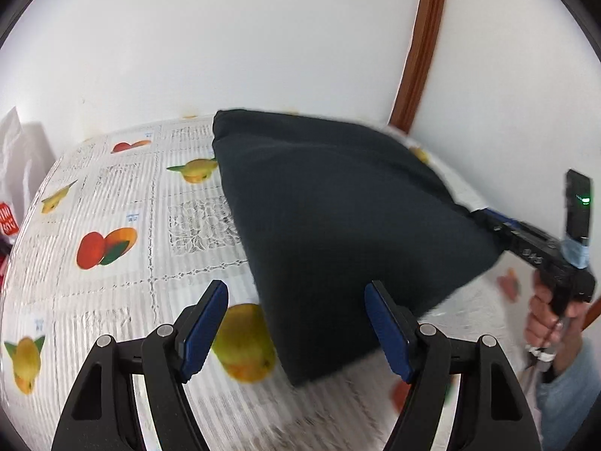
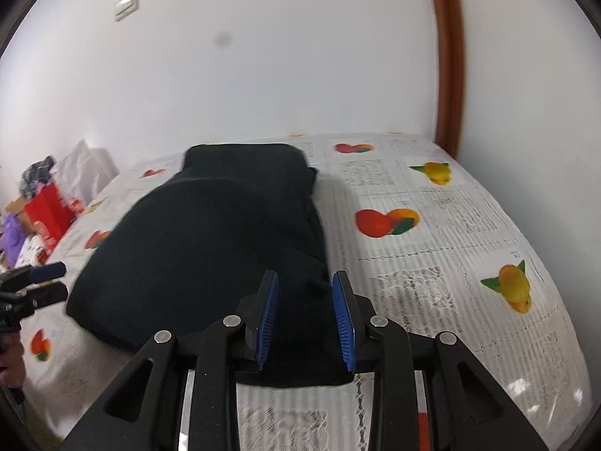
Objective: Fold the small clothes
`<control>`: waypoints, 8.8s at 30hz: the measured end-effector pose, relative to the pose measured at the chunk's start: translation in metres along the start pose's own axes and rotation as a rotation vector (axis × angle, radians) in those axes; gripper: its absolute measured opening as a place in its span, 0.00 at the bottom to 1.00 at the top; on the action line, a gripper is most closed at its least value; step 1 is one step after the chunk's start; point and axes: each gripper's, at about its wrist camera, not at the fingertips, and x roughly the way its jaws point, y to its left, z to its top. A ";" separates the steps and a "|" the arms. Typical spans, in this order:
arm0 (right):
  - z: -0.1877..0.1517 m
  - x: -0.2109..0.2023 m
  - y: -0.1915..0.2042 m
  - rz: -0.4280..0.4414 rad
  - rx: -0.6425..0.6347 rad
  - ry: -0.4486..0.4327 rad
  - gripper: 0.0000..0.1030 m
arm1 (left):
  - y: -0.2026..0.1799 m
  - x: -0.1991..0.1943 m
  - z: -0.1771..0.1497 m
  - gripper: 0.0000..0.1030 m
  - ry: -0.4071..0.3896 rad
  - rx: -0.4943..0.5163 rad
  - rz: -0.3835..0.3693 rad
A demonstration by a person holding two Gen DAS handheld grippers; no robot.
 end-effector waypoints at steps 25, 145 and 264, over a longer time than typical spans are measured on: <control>0.046 0.064 -0.028 0.166 0.169 0.163 0.04 | 0.011 0.030 0.008 0.78 0.122 -0.029 -0.029; 0.043 0.029 0.039 0.189 0.007 0.095 0.46 | 0.069 -0.027 0.006 0.59 -0.046 -0.115 0.040; -0.019 -0.202 0.088 -0.233 0.033 0.035 0.98 | -0.043 -0.197 -0.045 0.97 -0.153 -0.102 0.301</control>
